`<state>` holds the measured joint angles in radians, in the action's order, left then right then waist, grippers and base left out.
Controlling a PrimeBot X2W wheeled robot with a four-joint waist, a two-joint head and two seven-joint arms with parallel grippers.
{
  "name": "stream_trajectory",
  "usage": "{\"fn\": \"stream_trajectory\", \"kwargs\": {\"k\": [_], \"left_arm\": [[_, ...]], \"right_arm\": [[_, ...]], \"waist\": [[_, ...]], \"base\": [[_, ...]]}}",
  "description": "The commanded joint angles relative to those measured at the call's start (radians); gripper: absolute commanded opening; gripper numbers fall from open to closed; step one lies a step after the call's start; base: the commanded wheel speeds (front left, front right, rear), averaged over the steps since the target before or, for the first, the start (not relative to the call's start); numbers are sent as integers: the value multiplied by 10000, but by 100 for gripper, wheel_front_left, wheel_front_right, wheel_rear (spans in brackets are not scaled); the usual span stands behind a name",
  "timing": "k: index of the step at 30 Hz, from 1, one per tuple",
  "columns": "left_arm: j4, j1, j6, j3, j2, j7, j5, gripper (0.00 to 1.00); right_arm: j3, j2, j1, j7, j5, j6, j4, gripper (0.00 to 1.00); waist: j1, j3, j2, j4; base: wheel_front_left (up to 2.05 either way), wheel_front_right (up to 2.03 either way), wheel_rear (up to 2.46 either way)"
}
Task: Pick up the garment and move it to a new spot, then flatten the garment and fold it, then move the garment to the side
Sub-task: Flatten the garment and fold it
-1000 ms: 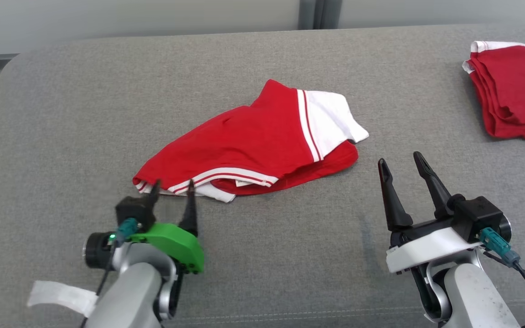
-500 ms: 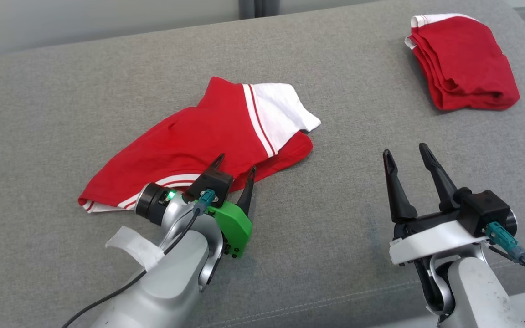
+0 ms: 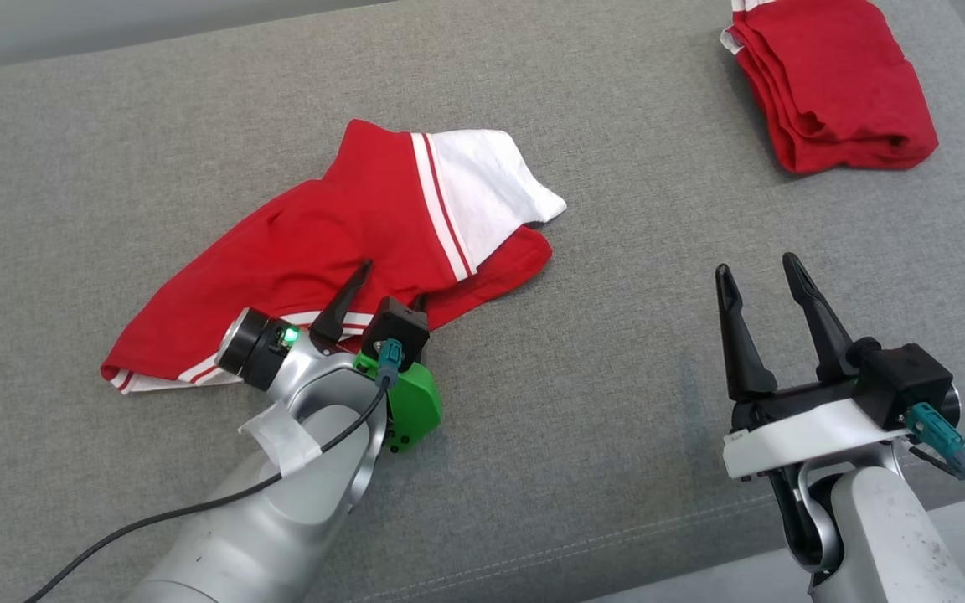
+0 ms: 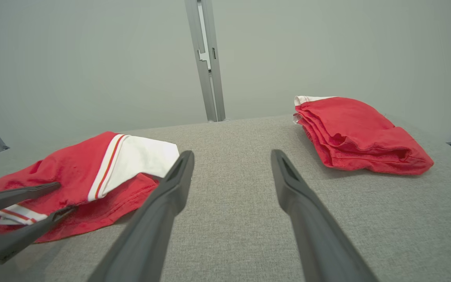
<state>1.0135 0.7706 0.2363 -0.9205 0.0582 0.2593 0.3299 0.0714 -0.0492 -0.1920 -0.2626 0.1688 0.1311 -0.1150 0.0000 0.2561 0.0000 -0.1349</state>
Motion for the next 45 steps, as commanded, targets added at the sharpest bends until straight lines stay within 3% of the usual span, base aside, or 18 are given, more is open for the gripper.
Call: {"fn": "stream_trajectory", "kwargs": {"k": [1, 3, 4, 5, 6, 7, 19, 29, 40, 42, 43, 44, 45], "left_arm": [[24, 163, 54, -7, 26, 58, -43, 100], [-59, 163, 38, 36, 19, 63, -43, 100], [-158, 164, -22, 117, 11, 64, 44, 72], [-222, 161, -57, 178, 6, 63, 103, 35], [-320, 184, -116, 238, -1, 64, 145, 5], [-446, 208, -156, 329, -4, 65, 188, 0], [-1888, 950, -493, 1525, 344, 59, 335, 0], [-1437, 2956, -839, 2769, 2096, 59, 441, 0], [179, 3777, -1584, 3906, 3740, -188, 1508, 0], [364, 3835, -1881, 4148, 4011, -141, 1743, 0], [434, 3840, -2007, 4290, 4111, -106, 1914, 2], [477, 3825, -2187, 4436, 4182, -103, 2114, 30], [559, 3755, -2374, 4555, 4231, -91, 2251, 47]], "right_arm": [[-30, -26, -133, -33, 42, -7, 37, 100], [-7, -26, -134, -33, 51, -7, 48, 100], [7, -27, -136, -33, 49, -7, 49, 100], [15, -27, -149, -33, 53, -7, 46, 100], [18, -27, -165, -33, 56, -7, 44, 100], [22, -27, -175, -33, 64, -7, 52, 100], [-6, -27, -204, -33, 34, -7, 131, 100], [162, -27, -467, -33, 95, -7, 221, 100], [313, -27, -889, -33, 245, -7, 416, 100], [348, -26, -957, -33, 229, -7, 427, 100], [354, -27, -988, -33, 206, -7, 432, 100], [365, -29, -1006, -33, 177, -7, 415, 100], [393, -26, -1013, -33, 142, -7, 389, 100]], "waist": [[0, -5, 0, 36], [0, -11, 0, 63], [0, -5, 0, 71], [0, -2, 0, 78], [0, 5, 0, 85], [0, 14, 0, 93], [0, 188, 0, 139], [0, 882, 0, -264], [0, 1666, 0, -671], [0, 1765, 0, -716], [0, 1802, 0, -722], [0, 1828, 0, -717], [0, 1843, 0, -704]], "base": [[0, 0, 0], [0, 0, 0], [0, 0, 0], [0, 0, 0], [0, 0, 0], [0, 0, 0], [0, 0, 0], [0, 0, 0], [0, 0, 0], [0, 0, 0], [0, 0, 0], [0, 0, 0], [0, 0, 0]]}}
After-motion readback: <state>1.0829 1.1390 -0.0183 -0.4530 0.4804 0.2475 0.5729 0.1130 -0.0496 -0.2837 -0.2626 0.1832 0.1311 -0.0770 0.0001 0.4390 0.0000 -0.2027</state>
